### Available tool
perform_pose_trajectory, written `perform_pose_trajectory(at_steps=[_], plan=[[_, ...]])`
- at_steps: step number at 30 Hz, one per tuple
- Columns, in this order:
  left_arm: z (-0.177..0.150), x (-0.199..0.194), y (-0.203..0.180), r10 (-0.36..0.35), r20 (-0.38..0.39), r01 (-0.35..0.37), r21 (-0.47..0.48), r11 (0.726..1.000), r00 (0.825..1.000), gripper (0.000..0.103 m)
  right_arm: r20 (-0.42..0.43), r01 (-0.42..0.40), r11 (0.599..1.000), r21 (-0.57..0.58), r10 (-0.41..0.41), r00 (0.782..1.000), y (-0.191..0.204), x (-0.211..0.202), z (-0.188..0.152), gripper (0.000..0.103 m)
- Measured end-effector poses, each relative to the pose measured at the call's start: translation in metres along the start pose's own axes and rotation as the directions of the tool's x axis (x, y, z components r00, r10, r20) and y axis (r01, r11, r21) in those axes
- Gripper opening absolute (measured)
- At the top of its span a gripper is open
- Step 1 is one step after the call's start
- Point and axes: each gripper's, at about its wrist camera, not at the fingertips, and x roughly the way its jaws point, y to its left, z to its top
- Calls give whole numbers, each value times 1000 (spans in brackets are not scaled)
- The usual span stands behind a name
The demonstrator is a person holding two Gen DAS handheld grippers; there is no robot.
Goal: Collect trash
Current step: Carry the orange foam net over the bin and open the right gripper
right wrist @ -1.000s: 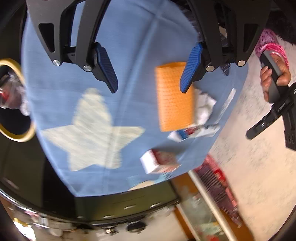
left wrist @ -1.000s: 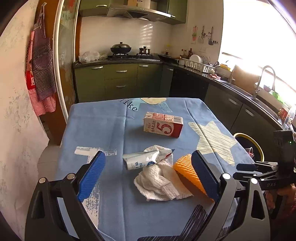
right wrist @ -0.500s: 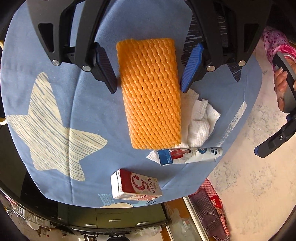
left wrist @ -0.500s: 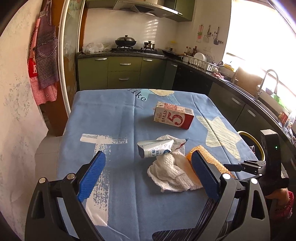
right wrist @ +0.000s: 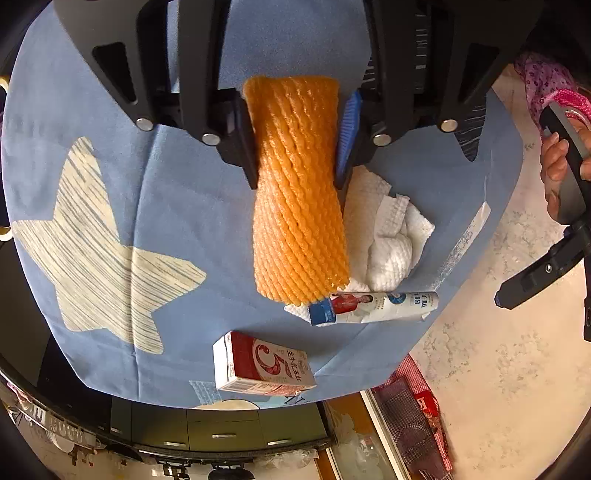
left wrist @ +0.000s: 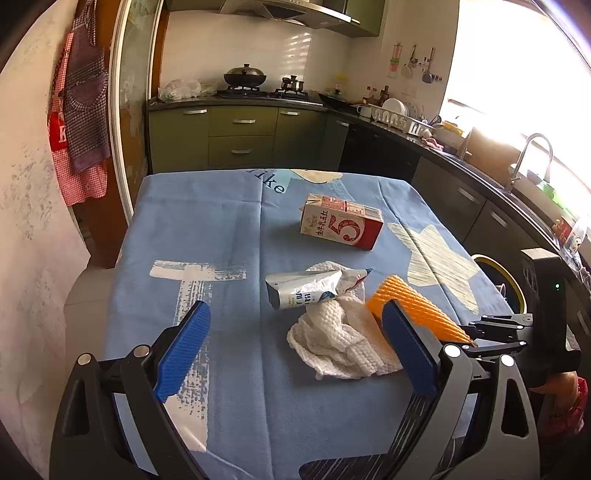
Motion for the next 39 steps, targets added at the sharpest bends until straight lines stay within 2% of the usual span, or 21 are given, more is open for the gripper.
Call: perform_pose_trajectory(at_steps=[2, 7, 12, 15, 18, 22, 25, 29, 31, 32, 33, 35, 39], plan=[[0, 1, -2, -2, -2, 2, 5, 1000, 1000, 93, 22, -9, 1000, 7, 8, 1000, -2, -7, 0, 16], [0, 1, -8, -14, -4, 14, 18, 1000, 1000, 93, 64, 13, 999, 43, -16, 998, -18, -25, -2, 14], [2, 3, -12, -12, -10, 12, 31, 999, 1000, 93, 142, 142, 969, 201, -172, 975, -85, -69, -9, 14], [3, 5, -16, -9, -17, 10, 39, 999, 1000, 93, 146, 252, 914, 317, -310, 940, -138, -97, -20, 14], [5, 10, -23, -12, -27, 13, 50, 999, 1000, 93, 84, 366, 840, 401, -432, 898, -189, -113, -33, 15], [8, 17, -36, -25, -37, 28, 73, 997, 999, 93, -19, 465, 749, 473, -518, 855, -246, -116, -49, 17], [10, 22, -46, -34, -46, 38, 91, 995, 998, 93, -70, 492, 712, 500, -533, 843, -278, -107, -53, 18], [14, 26, -56, -43, -51, 49, 116, 992, 998, 93, -83, 491, 708, 507, -528, 846, -299, -93, -49, 27], [16, 27, -59, -45, -50, 51, 127, 991, 998, 93, -75, 493, 705, 509, -534, 842, -303, -93, -45, 43], [17, 28, -60, -47, -50, 53, 132, 990, 998, 93, -70, 499, 701, 510, -544, 836, -301, -94, -43, 54], [18, 29, -61, -50, -50, 56, 136, 989, 998, 93, -59, 506, 696, 509, -558, 828, -299, -97, -41, 58], [18, 32, -62, -56, -54, 63, 145, 987, 997, 93, -40, 513, 691, 510, -577, 816, -294, -104, -39, 58], [20, 40, -61, -58, -70, 69, 164, 984, 996, 93, -14, 497, 691, 525, -577, 817, -286, -116, -44, 59]])
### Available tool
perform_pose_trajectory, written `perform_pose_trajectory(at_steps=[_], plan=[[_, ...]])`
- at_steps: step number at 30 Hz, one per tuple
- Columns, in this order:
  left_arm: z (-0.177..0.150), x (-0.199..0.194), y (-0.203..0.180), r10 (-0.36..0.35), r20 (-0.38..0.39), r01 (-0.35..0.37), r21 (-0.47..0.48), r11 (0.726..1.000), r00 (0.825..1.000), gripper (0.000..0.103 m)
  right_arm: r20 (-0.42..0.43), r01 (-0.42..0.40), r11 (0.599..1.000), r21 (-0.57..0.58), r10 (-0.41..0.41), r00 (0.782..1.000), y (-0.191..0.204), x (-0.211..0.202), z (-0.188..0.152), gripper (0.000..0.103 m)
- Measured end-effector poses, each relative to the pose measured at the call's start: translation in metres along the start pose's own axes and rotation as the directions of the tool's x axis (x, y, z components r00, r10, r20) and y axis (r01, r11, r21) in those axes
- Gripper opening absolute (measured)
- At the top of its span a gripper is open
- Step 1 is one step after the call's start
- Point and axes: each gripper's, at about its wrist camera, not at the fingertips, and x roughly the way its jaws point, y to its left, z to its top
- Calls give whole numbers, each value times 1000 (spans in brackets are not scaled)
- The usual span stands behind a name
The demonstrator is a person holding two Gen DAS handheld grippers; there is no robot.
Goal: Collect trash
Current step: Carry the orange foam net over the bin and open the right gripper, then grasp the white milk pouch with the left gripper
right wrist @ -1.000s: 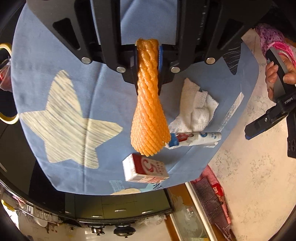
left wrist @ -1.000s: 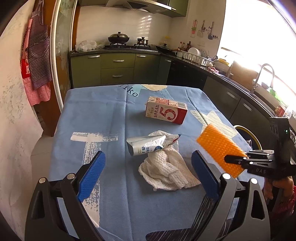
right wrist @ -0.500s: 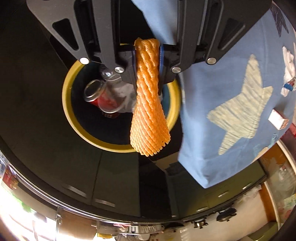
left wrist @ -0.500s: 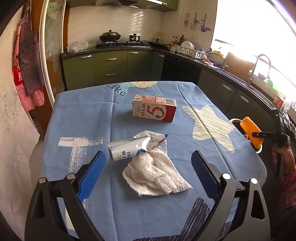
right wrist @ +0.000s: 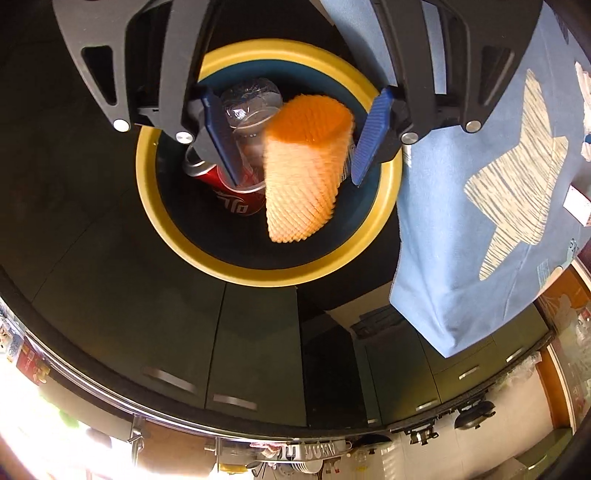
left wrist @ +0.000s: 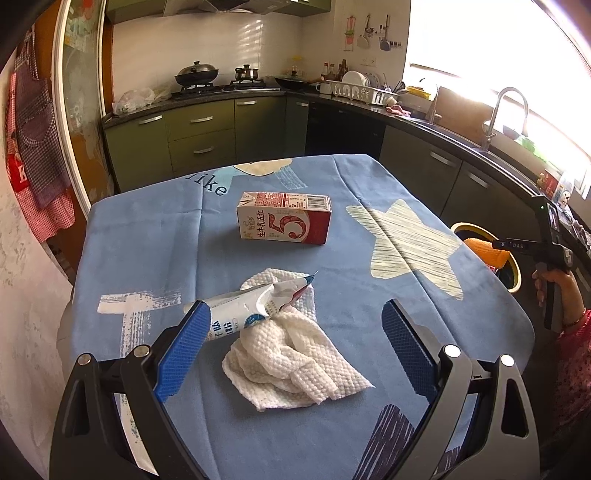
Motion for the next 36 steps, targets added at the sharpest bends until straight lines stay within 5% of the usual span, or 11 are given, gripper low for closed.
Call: perform_pose_trajectory(at_steps=[12, 17, 24, 32, 36], plan=[[18, 16, 20, -47, -1, 47, 162, 986, 999, 93, -9, -45, 999, 27, 46, 999, 6, -19, -21, 63], [27, 42, 31, -137, -65, 150, 273, 950, 988, 92, -20, -63, 998, 13, 63, 998, 25, -16, -26, 63], [29, 74, 49, -244, -181, 290, 303, 908, 953, 68, -48, -67, 997, -32, 65, 997, 50, -8, -28, 63], [16, 74, 51, -279, -228, 348, 370, 861, 933, 53, -50, -55, 997, -45, 53, 997, 58, -7, -25, 64], [13, 73, 54, -279, -229, 348, 371, 861, 933, 41, -49, -58, 997, -49, 56, 997, 62, -7, -25, 64]])
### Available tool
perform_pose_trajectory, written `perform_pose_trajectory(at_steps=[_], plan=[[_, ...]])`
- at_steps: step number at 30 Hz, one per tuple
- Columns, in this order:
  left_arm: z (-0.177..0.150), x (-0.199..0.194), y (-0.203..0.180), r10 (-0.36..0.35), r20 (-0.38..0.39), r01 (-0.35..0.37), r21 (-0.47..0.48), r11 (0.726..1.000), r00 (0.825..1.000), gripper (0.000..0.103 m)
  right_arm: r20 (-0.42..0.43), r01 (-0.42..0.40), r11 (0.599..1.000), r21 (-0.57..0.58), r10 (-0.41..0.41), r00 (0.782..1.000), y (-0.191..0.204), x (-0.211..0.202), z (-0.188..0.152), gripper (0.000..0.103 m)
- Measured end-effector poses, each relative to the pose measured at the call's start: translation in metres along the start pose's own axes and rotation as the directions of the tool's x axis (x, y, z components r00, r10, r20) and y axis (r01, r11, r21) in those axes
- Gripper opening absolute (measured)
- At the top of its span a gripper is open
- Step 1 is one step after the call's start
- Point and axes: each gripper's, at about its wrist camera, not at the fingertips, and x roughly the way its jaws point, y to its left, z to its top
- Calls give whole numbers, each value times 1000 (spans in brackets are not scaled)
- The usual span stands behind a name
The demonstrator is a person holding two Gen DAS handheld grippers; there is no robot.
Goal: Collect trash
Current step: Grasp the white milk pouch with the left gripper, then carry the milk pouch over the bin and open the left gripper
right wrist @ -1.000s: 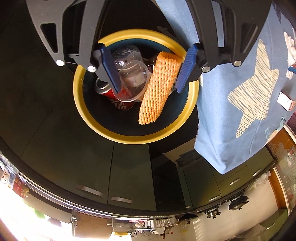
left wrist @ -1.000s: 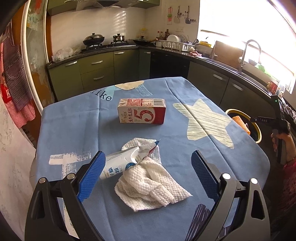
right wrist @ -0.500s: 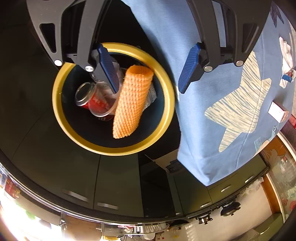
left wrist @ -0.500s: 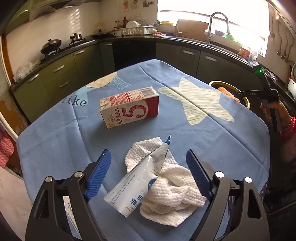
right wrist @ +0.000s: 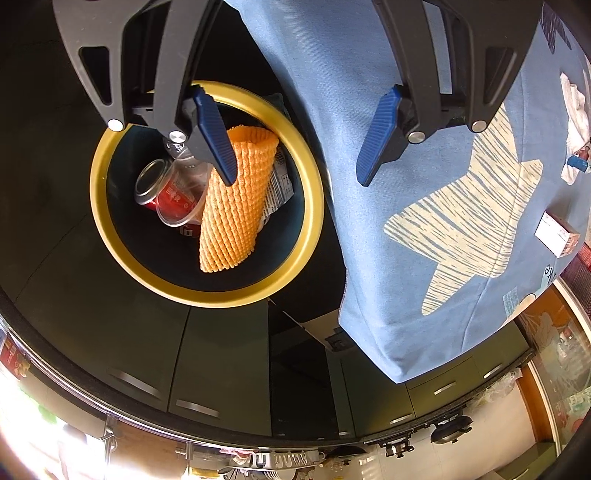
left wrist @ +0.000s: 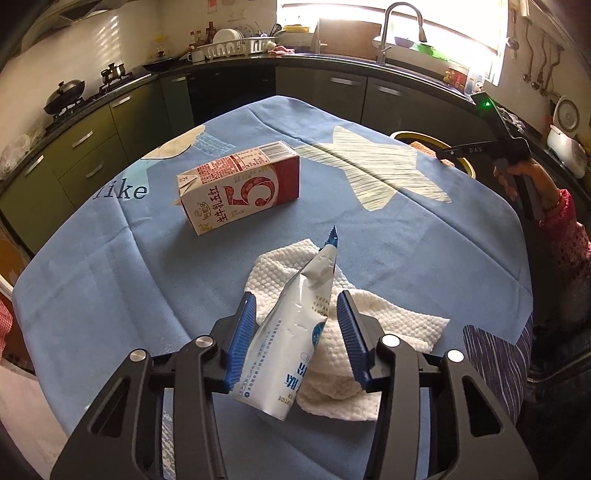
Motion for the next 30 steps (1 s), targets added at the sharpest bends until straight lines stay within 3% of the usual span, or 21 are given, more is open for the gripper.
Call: perform_pose_trajectory(at_steps=[4, 26, 30], plan=[[-3, -2, 1, -7, 2, 7, -6, 1000, 1000, 37, -8, -3, 1000, -5, 3, 1000, 2, 2, 0, 64], [-3, 7, -17, 85, -50, -79, 117, 990, 995, 39, -19, -19, 1000, -25, 19, 1000, 3, 3, -3, 70], [0, 3, -14, 72, -38, -68, 100, 993, 997, 32, -20, -28, 999, -29, 27, 999, 4, 3, -3, 70]])
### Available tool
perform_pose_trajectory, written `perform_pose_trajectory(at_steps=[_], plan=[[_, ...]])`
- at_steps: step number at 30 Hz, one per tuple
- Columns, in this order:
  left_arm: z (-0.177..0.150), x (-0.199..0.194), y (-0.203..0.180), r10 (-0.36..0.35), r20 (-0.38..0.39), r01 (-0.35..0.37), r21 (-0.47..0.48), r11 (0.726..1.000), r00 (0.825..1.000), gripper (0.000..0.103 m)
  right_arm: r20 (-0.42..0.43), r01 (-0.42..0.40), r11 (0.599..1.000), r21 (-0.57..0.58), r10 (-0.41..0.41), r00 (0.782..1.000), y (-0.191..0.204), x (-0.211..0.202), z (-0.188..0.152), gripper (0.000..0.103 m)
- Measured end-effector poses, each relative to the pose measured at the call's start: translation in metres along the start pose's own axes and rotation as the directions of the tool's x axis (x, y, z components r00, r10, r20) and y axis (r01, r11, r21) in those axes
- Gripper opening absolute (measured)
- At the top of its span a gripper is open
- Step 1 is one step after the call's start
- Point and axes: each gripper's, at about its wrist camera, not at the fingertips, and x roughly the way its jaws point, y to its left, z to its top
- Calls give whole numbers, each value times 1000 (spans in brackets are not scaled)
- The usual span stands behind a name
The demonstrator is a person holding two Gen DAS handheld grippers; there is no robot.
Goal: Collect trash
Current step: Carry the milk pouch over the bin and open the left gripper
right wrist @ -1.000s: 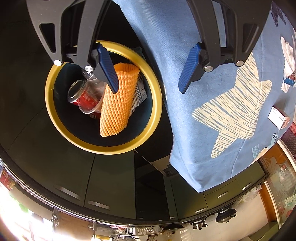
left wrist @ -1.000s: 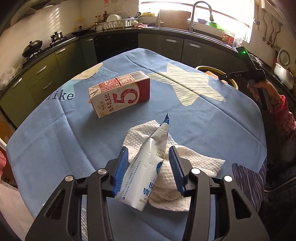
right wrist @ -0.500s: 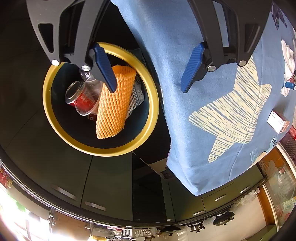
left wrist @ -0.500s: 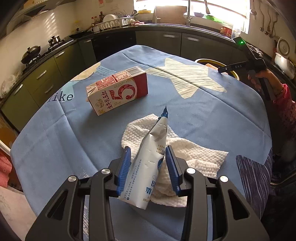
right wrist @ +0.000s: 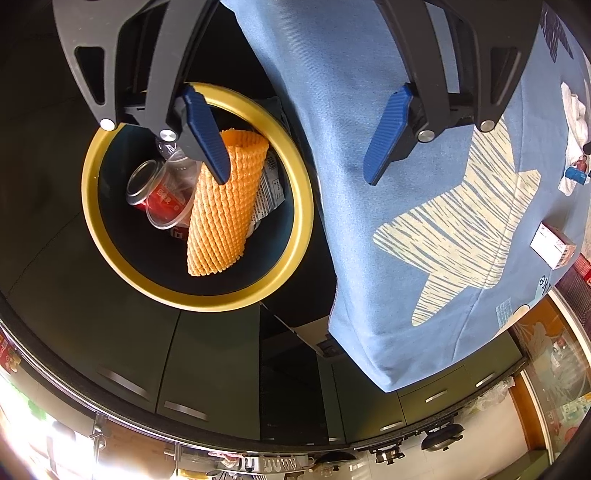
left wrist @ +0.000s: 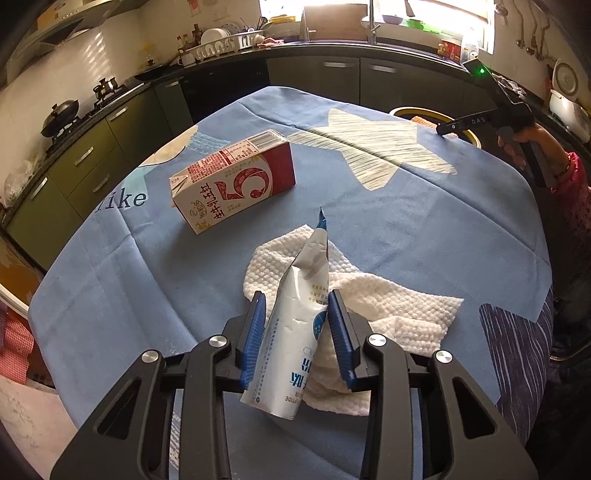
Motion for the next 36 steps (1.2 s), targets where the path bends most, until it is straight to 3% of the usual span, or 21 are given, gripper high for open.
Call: perform_pose_trajectory(at_steps=[9, 19, 36], plan=[[10, -19, 1, 32, 33, -31, -22, 999, 999, 26, 17, -17, 1000, 6, 16, 1000, -2, -6, 1, 70], [34, -37, -24, 158, 28, -157, -34, 987, 987, 25, 44, -48, 999, 18, 47, 998, -13, -16, -2, 70], [101, -90, -75, 147, 107, -147, -8, 989, 983, 25, 69, -129, 990, 59, 125, 990, -47, -28, -25, 70]])
